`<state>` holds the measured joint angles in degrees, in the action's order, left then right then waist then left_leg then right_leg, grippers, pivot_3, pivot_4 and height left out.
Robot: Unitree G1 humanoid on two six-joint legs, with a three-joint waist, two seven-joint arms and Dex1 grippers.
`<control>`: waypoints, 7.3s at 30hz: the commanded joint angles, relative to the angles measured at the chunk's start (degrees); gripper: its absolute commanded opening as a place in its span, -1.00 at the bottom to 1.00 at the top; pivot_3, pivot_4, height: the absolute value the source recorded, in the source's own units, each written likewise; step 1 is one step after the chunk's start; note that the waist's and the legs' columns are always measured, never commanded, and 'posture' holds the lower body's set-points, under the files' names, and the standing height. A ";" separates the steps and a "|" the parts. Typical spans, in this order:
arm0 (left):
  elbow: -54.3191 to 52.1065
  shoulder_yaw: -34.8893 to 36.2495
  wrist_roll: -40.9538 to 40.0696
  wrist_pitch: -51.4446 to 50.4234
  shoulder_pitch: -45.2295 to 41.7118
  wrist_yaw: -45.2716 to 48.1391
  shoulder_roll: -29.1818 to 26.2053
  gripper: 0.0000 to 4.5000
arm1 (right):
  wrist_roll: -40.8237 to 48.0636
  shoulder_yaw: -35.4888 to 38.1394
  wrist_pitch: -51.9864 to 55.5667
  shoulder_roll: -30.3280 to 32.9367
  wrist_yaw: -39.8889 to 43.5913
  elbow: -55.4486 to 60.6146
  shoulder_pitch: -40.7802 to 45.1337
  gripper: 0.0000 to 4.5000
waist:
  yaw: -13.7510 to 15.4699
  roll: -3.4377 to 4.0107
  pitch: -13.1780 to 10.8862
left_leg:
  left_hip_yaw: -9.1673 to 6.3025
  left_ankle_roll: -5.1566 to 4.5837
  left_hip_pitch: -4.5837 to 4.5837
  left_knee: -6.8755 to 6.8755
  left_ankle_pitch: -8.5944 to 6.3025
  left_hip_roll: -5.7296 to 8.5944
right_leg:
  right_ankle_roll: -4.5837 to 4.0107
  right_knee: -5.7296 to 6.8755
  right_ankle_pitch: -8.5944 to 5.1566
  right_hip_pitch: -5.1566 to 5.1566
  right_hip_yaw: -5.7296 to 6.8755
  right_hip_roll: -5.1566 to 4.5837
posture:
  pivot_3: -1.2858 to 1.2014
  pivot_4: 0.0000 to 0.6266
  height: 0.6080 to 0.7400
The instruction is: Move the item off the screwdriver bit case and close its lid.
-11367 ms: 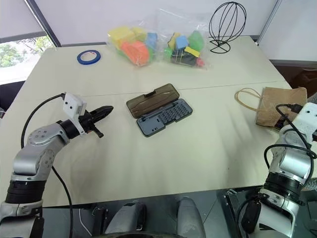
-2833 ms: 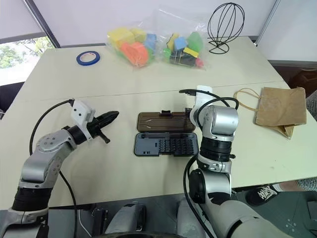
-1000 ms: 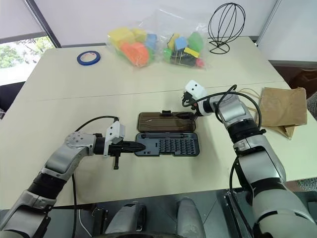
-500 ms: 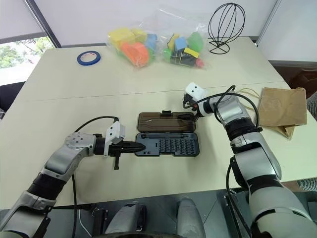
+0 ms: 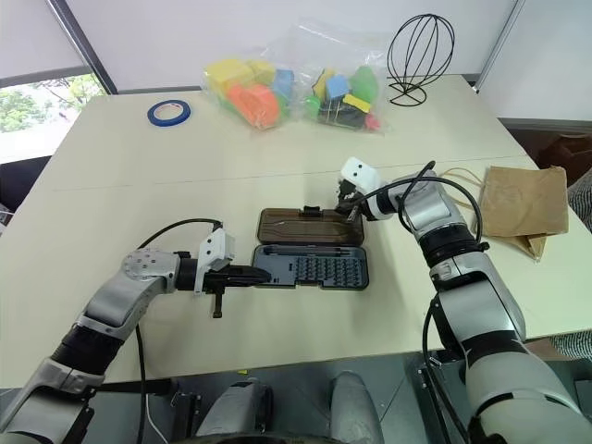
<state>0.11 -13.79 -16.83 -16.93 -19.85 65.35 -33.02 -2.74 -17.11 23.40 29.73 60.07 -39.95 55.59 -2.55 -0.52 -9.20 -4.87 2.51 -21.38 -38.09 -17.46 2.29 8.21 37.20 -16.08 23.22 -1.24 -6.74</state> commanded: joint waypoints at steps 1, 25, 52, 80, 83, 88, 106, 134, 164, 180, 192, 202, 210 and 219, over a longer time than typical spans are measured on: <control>0.41 0.43 0.49 0.24 0.26 -0.28 0.13 -1.00 | -1.54 -0.42 1.06 -0.09 -0.20 -0.71 -0.68 -1.00 | 0.00 0.00 0.00 | 0.00 0.00 0.00 0.00 0.00 0.00 | 0.00 0.00 0.00 0.00 0.00 0.00 | 0.03 -0.52 1.00; -0.37 0.85 0.67 0.66 0.58 -1.73 0.32 -1.00 | -5.47 -0.57 -5.41 -2.95 -1.48 -18.08 5.12 0.10 | -0.03 0.00 0.00 | -0.01 0.10 0.02 0.02 0.05 0.00 | 0.00 -0.01 0.00 0.00 -0.01 0.00 | 0.03 -0.52 1.00; -0.60 2.33 0.67 0.42 1.17 -3.71 0.42 -1.00 | -11.16 -2.83 -18.01 -1.44 1.82 -18.55 5.71 -0.99 | -0.03 -0.11 0.13 | -0.02 -0.02 0.19 0.01 -0.01 -0.02 | 0.00 -0.01 0.00 -0.18 -0.02 0.02 | 0.03 -0.52 1.00; 20.78 20.24 -8.30 -9.86 -17.36 -11.87 3.29 -1.00 | -15.10 -2.00 -14.33 5.44 -5.12 39.14 -14.79 -0.99 | 0.15 -0.10 -0.02 | 0.00 0.15 -0.27 0.11 0.08 0.02 | 0.01 -0.11 0.00 0.31 0.02 -0.02 | 0.03 -0.52 1.00; 25.01 20.19 -6.86 -7.96 -19.15 -11.86 3.29 -1.00 | -15.36 -1.98 -14.72 5.37 -5.64 39.35 -14.60 -0.99 | 0.07 -0.10 -0.02 | 0.00 0.15 -0.27 0.12 0.08 0.02 | 0.01 -0.11 0.00 0.32 0.03 -0.01 | 0.03 -0.52 1.00; 32.92 15.28 -1.68 -1.37 -20.22 -8.88 5.42 -1.00 | -16.32 -1.68 -15.75 5.61 -6.68 40.86 -13.92 -0.99 | 0.23 -0.10 -0.02 | 0.01 0.16 -0.27 0.11 0.09 0.03 | 0.01 -0.11 0.00 0.31 0.03 -0.02 | 0.03 -0.52 1.00; 36.07 11.51 2.82 4.13 -20.20 -3.75 9.77 -1.00 | -14.56 -0.79 -8.85 6.10 -5.20 45.22 -15.09 -0.11 | 0.22 -0.15 -0.05 | 0.02 0.17 -0.48 0.00 0.09 0.06 | 0.01 -0.12 0.00 0.37 0.17 -0.02 | 0.03 -0.52 1.00; -0.53 9.54 -6.25 -13.99 -7.65 2.08 3.05 -1.00 | 6.49 19.44 27.10 24.80 -2.30 67.00 -23.00 0.75 | 1.79 -0.14 -0.05 | -0.01 0.14 -1.01 -0.13 0.07 0.03 | 0.01 -0.05 0.00 0.89 0.09 -0.05 | 0.03 -0.52 1.00; 12.59 6.97 -6.25 -11.19 -19.05 0.97 4.88 -1.00 | 39.25 26.04 56.39 10.23 -10.22 74.42 -19.68 -0.55 | 1.48 -0.16 -0.07 | -0.01 0.13 -1.03 -0.13 0.07 0.04 | 0.01 -0.01 0.00 0.91 0.15 -0.05 | 0.03 -0.52 1.00; 29.27 1.61 2.17 -1.11 -24.64 4.26 13.02 -1.00 | 39.66 3.27 44.36 10.52 -7.79 67.98 -30.78 -0.98 | 1.33 -0.18 -0.06 | 0.06 0.13 -1.03 -0.22 0.07 0.09 | 0.01 0.01 0.00 0.86 0.19 -0.06 | 0.03 -0.52 1.00; 25.40 0.97 3.28 -1.54 -21.63 4.98 12.36 -1.00 | 36.54 1.15 41.08 7.46 -12.32 63.34 -30.96 -0.98 | 1.19 -0.19 -0.04 | -0.01 0.15 -0.98 -0.24 0.09 0.05 | 0.01 0.06 0.00 0.85 0.18 -0.03 | 0.03 -0.52 1.00; 26.14 -0.24 5.23 -0.17 -21.23 5.73 13.43 -1.00 | 33.94 -1.77 39.83 8.79 -12.86 63.39 -31.54 -0.98 | 1.32 -0.28 0.02 | 0.01 0.14 -0.93 -0.27 0.08 0.05 | 0.01 0.06 0.00 0.76 0.19 -0.02 | 0.03 -0.52 1.00; 26.21 -1.05 6.28 0.98 -20.83 6.38 13.76 -1.00 | 29.95 -4.08 38.03 7.34 -16.66 65.21 -32.52 -0.98 | 1.24 -0.37 0.07 | 0.00 0.13 -0.79 -0.27 0.07 0.03 | 0.01 0.06 0.00 0.63 0.19 0.01 | 0.03 -0.52 1.00; 27.64 -2.18 7.98 3.55 -20.06 7.35 13.57 -1.00 | 24.87 -4.57 36.03 5.80 -22.13 66.35 -33.52 -0.98 | 1.10 -0.38 0.07 | -0.03 -0.24 -0.03 -0.10 -0.13 -0.02 | 0.01 -0.01 0.00 -0.04 0.18 0.05 | 0.03 -0.52 1.00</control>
<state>27.80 -13.97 -9.43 -14.22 -40.79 70.76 -19.96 24.81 -21.90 60.69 36.61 41.64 27.86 22.26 -1.45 -0.90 -9.13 -4.90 2.27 -21.40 -38.19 -17.60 2.27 8.22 37.19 -16.08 23.18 -1.07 -6.69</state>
